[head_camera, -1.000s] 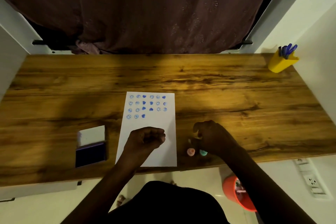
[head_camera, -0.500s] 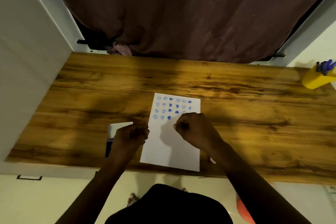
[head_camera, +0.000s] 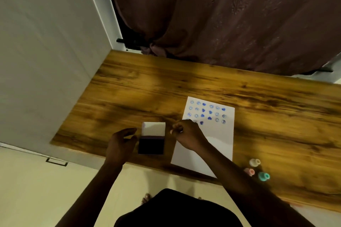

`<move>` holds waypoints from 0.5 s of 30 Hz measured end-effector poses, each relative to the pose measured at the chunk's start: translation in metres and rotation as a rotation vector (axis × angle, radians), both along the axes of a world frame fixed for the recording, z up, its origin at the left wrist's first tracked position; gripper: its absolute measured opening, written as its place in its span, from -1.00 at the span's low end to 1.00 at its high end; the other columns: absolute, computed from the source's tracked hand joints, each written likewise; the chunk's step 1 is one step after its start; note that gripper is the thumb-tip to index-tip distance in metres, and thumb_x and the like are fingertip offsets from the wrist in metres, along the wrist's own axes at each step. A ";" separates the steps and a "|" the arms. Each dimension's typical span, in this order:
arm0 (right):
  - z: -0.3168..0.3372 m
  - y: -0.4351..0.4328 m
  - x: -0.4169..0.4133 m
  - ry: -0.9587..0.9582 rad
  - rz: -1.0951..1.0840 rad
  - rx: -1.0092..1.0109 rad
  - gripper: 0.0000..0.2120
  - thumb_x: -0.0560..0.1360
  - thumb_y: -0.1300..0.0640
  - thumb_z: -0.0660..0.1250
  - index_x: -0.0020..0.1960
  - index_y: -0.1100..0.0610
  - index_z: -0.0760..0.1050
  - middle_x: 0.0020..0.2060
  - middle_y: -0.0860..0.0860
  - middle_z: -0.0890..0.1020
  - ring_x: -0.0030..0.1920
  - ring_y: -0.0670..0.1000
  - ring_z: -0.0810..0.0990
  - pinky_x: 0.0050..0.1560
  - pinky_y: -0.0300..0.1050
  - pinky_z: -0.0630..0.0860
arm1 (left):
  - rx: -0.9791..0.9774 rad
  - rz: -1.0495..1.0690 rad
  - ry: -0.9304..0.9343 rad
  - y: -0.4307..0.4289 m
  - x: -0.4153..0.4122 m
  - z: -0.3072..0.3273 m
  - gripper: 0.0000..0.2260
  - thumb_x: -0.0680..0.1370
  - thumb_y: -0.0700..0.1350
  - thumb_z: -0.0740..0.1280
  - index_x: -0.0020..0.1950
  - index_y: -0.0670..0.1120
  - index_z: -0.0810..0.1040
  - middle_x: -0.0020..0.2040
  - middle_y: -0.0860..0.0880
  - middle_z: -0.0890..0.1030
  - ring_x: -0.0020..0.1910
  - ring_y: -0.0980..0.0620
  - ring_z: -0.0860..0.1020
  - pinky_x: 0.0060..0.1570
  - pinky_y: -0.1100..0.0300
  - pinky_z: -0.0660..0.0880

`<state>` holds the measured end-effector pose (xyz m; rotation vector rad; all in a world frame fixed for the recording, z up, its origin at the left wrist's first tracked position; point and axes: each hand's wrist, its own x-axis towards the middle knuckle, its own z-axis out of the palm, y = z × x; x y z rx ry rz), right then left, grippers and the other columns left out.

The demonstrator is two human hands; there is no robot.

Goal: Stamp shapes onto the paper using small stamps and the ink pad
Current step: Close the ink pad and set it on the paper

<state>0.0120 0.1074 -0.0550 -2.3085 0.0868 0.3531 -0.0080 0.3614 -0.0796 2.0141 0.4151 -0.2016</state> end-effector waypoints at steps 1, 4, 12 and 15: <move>-0.002 0.004 0.002 -0.003 -0.007 -0.006 -0.75 0.55 0.05 0.43 0.18 0.12 0.66 0.11 0.06 0.72 0.15 0.06 0.67 0.11 -0.17 0.52 | -0.003 -0.012 0.018 0.004 0.001 -0.003 -0.67 0.55 -0.20 0.45 0.31 -0.07 0.65 0.24 -0.09 0.69 0.07 -0.14 0.71 0.10 -0.18 0.66; -0.009 0.015 0.010 -0.016 -0.014 -0.045 -0.79 0.56 0.09 0.39 0.14 0.14 0.65 0.07 0.10 0.73 0.10 0.11 0.69 0.05 -0.14 0.56 | -0.011 -0.063 0.056 0.011 0.001 -0.009 -0.57 0.49 -0.31 0.46 0.36 -0.12 0.61 0.22 -0.15 0.70 -0.03 -0.10 0.72 -0.04 -0.01 0.68; -0.016 0.036 0.024 -0.033 0.040 -0.124 -0.74 0.56 0.10 0.42 0.23 0.12 0.60 0.13 0.10 0.70 0.14 0.12 0.68 0.20 -0.04 0.59 | -0.034 -0.219 0.092 0.020 -0.005 -0.014 -0.42 0.22 -0.31 0.63 0.17 0.02 0.61 0.08 0.10 0.65 0.04 -0.05 0.68 -0.18 0.06 0.72; -0.019 0.039 0.024 -0.029 0.046 -0.136 -0.70 0.54 0.12 0.45 0.26 0.11 0.59 0.14 0.11 0.69 0.16 0.13 0.67 0.25 0.01 0.60 | -0.064 -0.253 0.053 0.018 -0.005 -0.014 -0.47 0.20 -0.14 0.59 0.13 0.13 0.61 0.10 0.08 0.67 0.08 -0.08 0.69 -0.06 -0.17 0.71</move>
